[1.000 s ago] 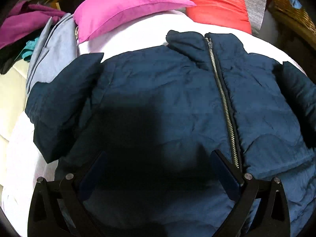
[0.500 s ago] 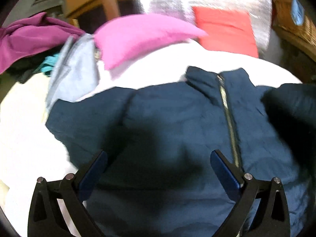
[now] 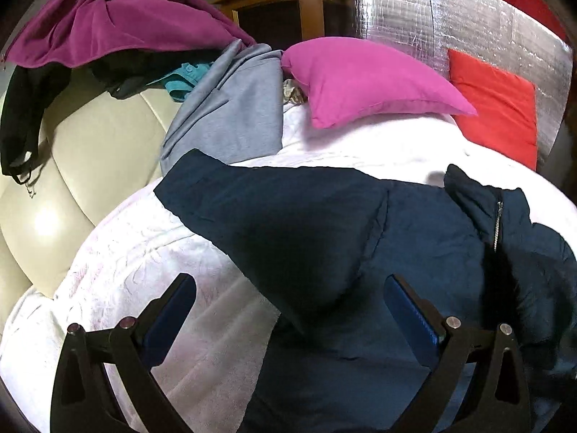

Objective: Fold large clothes

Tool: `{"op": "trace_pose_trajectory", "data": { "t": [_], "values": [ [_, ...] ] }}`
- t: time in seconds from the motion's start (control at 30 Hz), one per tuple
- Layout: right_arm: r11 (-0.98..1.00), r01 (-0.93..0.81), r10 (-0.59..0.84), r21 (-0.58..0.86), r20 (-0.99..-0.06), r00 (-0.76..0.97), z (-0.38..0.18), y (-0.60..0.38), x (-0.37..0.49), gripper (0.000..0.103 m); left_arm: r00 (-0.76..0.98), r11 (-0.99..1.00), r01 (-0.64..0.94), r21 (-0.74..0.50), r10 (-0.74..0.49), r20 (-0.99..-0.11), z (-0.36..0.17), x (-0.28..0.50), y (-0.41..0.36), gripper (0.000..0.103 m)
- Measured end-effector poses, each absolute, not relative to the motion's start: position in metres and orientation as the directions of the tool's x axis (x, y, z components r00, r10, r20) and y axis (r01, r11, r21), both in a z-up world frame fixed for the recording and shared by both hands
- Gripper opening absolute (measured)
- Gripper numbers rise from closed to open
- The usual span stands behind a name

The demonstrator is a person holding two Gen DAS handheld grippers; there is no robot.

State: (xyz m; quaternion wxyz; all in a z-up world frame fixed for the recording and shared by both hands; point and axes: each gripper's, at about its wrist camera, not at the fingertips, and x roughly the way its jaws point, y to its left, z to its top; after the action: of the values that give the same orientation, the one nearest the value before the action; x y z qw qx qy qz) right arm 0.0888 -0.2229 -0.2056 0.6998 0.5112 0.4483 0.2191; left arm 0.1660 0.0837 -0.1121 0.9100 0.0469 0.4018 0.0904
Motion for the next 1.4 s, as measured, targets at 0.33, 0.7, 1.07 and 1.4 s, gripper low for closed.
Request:
{"op": "trace_pose_trajectory", "data": {
  "t": [0.33, 0.7, 1.07, 1.4],
  "values": [
    [0.266, 0.185, 0.488, 0.946, -0.298, 0.821, -0.192, -0.336, 0.017, 0.085, 0.723, 0.962, 0.183, 0.202, 0.008, -0.691, -0.116, 0.134, -0.010, 0.103],
    [0.053, 0.414, 0.502, 0.909, -0.383, 0.775, -0.259, -0.359, 0.041, 0.057, 0.736, 0.834, 0.433, 0.343, -0.107, -0.669, -0.154, 0.111, -0.127, 0.103],
    [0.054, 0.417, 0.521, 0.907, -0.382, 0.764, -0.255, -0.366, 0.035, 0.057, 0.687, 0.889, 0.369, 0.271, -0.064, -0.724, -0.172, 0.153, -0.137, 0.040],
    [0.215, 0.305, 0.489, 0.928, -0.372, 0.789, -0.215, -0.354, 0.038, 0.061, 0.626, 0.970, 0.239, 0.045, -0.119, -0.771, -0.139, 0.175, -0.042, 0.025]
  ]
}}
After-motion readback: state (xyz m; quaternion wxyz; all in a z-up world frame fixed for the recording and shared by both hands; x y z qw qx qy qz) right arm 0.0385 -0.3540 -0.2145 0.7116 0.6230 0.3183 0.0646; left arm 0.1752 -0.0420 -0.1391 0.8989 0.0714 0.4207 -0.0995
